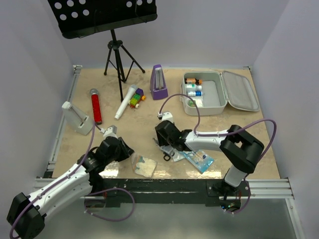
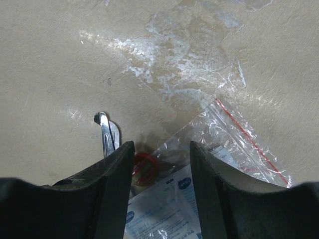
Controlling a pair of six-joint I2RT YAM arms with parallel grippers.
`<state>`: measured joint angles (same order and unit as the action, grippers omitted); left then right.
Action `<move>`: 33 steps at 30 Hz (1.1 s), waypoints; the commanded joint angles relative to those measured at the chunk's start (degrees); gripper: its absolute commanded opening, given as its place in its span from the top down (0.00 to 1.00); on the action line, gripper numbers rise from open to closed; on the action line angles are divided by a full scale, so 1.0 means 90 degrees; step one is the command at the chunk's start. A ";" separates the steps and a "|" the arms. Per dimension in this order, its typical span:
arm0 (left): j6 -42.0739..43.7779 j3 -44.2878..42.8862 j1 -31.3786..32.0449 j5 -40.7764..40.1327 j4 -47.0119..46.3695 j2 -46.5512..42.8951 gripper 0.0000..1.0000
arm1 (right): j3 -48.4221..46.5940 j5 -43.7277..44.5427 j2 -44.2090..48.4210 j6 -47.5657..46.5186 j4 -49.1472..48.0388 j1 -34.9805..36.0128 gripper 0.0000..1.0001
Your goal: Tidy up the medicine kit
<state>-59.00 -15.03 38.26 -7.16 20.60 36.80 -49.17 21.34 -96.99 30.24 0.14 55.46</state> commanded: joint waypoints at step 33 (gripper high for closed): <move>-0.0114 0.0253 -0.0032 0.0219 -0.0238 -0.0163 0.70 | -0.0874 0.1037 0.0512 0.1025 0.2171 0.1152 0.88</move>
<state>-59.40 -13.17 38.26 -5.74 19.77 35.81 -53.36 28.03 -96.57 37.74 15.46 65.25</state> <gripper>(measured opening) 0.301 0.149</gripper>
